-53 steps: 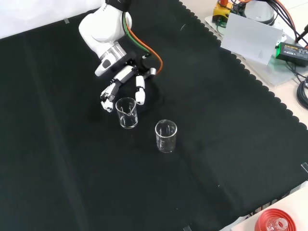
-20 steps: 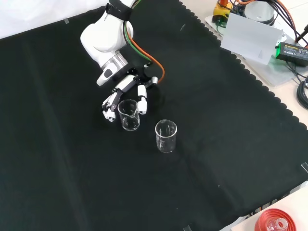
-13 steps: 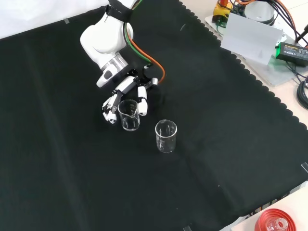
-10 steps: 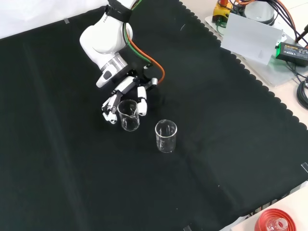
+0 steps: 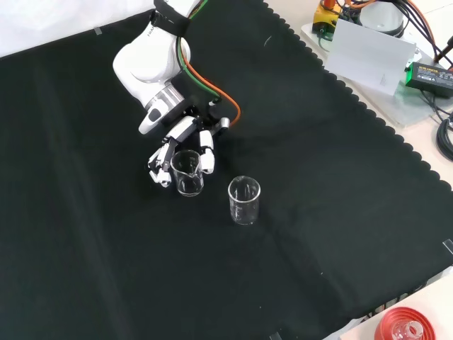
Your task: Pick up the beaker on the right.
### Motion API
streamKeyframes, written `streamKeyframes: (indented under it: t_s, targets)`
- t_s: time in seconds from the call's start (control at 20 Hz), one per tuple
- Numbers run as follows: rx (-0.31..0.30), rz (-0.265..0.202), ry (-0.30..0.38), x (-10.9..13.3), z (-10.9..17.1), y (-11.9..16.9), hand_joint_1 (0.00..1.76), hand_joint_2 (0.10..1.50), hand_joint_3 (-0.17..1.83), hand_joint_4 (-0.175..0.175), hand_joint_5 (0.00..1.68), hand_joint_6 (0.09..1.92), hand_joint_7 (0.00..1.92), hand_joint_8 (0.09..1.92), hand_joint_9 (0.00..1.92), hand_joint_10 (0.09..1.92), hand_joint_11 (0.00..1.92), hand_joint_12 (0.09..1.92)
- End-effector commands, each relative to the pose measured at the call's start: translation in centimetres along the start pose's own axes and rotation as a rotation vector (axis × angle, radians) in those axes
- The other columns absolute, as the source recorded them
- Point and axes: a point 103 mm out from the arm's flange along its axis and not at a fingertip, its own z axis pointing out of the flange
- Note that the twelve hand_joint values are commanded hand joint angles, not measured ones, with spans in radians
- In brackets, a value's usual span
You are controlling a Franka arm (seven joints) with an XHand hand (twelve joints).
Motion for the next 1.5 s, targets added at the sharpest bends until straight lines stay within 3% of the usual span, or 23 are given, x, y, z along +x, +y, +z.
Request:
streamKeyframes:
  t_s: [0.05, 0.25, 0.3, 0.35, 0.4, 0.5, 0.6, 0.7, 0.8, 0.95, 1.5]
  targets:
    - [0.004, -0.003, 0.012, -0.1, -0.2, -0.2, 0.96, 0.88, -0.17, -0.089, 0.46, 0.09, 0.38, 0.67, 0.43, 0.65, 0.00, 1.15]
    - [0.011, -0.002, 0.006, 0.2, 0.0, 0.2, 0.99, 0.89, -0.17, -0.083, 0.52, 0.10, 0.43, 0.67, 0.47, 0.64, 0.00, 1.17]
    - [-0.001, -0.003, -0.003, 0.3, -0.1, 0.3, 1.02, 0.90, -0.17, -0.071, 0.61, 0.25, 0.52, 0.65, 0.55, 0.61, 0.00, 1.23]
    - [-0.014, -0.004, -0.023, 0.6, -0.2, 0.3, 1.06, 0.95, -0.13, -0.010, 0.84, 0.41, 0.69, 0.65, 0.68, 0.60, 0.06, 1.27]
    - [-0.024, -0.003, -0.038, 0.8, -0.3, 0.4, 1.10, 0.99, -0.11, 0.022, 1.03, 0.48, 0.90, 0.61, 0.83, 0.57, 0.16, 1.30]
    - [-0.033, 0.002, -0.052, 1.2, -0.7, 0.5, 1.22, 1.04, -0.15, 0.046, 1.20, 0.56, 1.28, 0.35, 1.09, 0.48, 0.42, 1.25]
    - [-0.038, 0.003, -0.076, 1.6, -1.2, 0.7, 1.27, 1.04, -0.17, 0.028, 1.26, 0.53, 1.48, 0.12, 1.28, 0.36, 0.65, 1.15]
    - [-0.050, -0.001, -0.089, 2.1, -1.8, 0.7, 1.30, 1.03, -0.17, -0.106, 1.36, 0.34, 1.53, 0.09, 1.38, 0.27, 0.78, 1.08]
    - [-0.053, -0.009, -0.099, 2.6, -2.4, 0.7, 1.31, 1.03, -0.17, -0.159, 1.42, 0.22, 1.54, 0.09, 1.44, 0.19, 0.84, 1.04]
    - [-0.060, -0.019, -0.115, 3.4, -3.3, 0.6, 1.32, 1.02, -0.17, -0.174, 1.45, 0.16, 1.55, 0.09, 1.48, 0.15, 0.88, 1.02]
    - [-0.057, -0.025, -0.147, 5.1, -4.6, -0.6, 1.32, 1.02, -0.17, -0.175, 1.48, 0.11, 1.56, 0.09, 1.55, 0.10, 0.94, 0.99]
